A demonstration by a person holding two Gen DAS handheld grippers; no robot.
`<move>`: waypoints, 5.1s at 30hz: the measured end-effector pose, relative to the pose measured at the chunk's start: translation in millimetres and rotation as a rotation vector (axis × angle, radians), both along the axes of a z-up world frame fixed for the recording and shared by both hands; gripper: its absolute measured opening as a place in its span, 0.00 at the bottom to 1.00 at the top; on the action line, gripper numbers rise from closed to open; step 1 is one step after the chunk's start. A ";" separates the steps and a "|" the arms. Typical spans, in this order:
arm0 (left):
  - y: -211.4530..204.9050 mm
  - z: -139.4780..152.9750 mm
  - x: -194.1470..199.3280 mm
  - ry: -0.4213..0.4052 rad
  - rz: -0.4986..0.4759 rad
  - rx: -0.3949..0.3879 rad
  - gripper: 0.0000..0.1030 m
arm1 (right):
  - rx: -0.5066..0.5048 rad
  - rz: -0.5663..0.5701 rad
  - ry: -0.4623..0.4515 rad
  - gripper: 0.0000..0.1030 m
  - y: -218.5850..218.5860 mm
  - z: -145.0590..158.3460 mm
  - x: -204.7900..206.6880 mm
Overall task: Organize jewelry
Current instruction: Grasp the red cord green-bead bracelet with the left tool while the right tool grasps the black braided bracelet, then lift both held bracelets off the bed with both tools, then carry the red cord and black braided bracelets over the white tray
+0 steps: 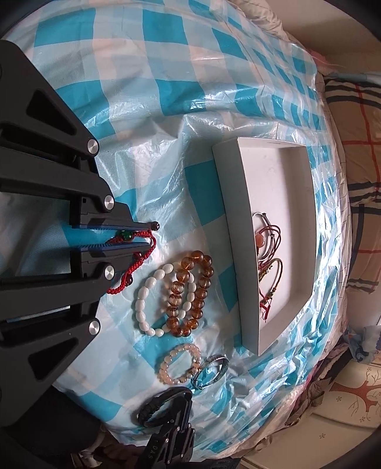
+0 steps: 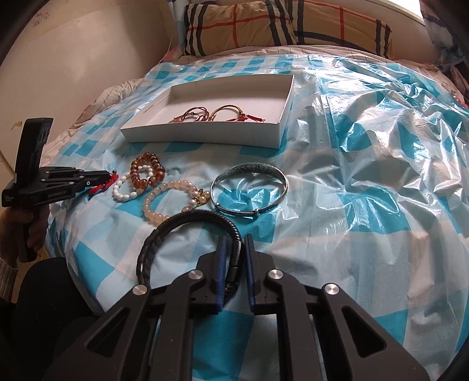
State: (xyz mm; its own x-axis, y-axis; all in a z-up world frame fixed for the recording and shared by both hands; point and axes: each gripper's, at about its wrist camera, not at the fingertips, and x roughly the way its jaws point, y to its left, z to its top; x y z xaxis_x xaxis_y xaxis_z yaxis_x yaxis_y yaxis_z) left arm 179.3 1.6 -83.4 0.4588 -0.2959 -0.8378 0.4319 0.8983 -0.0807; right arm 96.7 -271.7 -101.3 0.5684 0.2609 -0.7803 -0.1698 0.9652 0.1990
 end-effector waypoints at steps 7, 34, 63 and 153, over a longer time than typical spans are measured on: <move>9.1 33.2 -11.8 -0.051 0.041 -0.093 0.07 | 0.072 -0.025 -0.081 0.10 -1.2 25.1 -7.3; -7.0 91.0 -49.9 -0.254 0.115 -0.032 0.07 | 0.224 0.009 -0.198 0.10 19.1 70.4 -29.9; -11.4 83.7 -40.2 -0.272 0.151 -0.053 0.07 | 0.291 -0.003 -0.212 0.10 24.1 63.4 -11.9; -22.4 77.5 -20.1 -0.289 0.149 -0.051 0.07 | 0.282 -0.014 -0.260 0.10 24.1 64.5 21.9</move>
State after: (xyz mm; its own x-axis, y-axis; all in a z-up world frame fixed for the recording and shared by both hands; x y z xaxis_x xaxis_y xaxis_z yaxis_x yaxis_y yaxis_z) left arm 159.3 -20.8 -5.9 0.7168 -0.2458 -0.6526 0.3079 0.9512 -0.0201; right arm 118.6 -247.5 -36.8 0.7430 0.4355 -0.5082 -0.2370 0.8814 0.4087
